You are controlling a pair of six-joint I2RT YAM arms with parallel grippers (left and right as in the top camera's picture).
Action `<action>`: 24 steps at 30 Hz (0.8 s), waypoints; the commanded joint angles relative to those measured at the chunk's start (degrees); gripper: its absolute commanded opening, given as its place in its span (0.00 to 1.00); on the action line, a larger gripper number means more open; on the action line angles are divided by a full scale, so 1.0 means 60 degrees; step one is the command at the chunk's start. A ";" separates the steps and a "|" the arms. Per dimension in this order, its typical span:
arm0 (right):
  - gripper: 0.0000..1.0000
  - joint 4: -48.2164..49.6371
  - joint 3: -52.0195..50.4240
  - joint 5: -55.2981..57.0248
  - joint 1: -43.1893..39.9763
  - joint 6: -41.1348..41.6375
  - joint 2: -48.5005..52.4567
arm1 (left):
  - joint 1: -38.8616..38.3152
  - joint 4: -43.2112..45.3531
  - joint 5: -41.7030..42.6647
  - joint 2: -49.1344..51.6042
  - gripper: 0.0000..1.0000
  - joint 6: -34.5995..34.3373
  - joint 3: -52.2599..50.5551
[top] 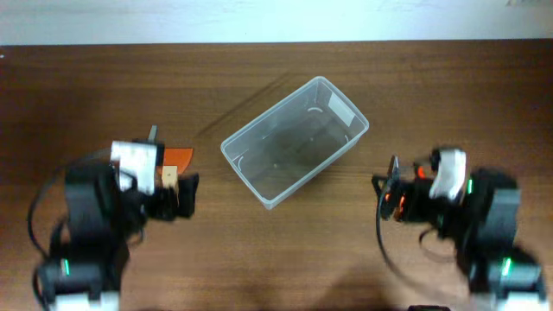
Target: Pack container
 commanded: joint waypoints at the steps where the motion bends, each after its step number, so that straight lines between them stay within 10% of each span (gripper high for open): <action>1: 0.99 -0.1024 0.2401 0.0058 -0.0062 -0.0812 0.2029 | -0.0040 -0.0663 0.0288 0.1406 0.99 0.0674 0.1654; 8: 0.99 -0.1650 0.5042 -0.1279 -0.0062 -0.0576 0.5202 | -0.0044 -0.0940 0.2812 0.3089 0.99 -0.0262 0.2743; 11: 0.96 -0.1137 0.5074 -0.1854 -0.0051 -0.0051 0.5931 | -0.0215 -0.1224 0.3173 0.3479 0.31 -0.0255 0.2743; 14: 0.73 -0.0867 0.5074 -0.1843 0.0117 0.0543 0.6499 | -0.0958 -0.1803 0.2718 0.3712 0.04 0.0000 0.2743; 24: 0.31 -0.0339 0.5074 0.0186 0.1555 0.0576 0.7632 | -0.6237 -0.2160 -0.1789 0.4422 0.02 0.0044 0.2484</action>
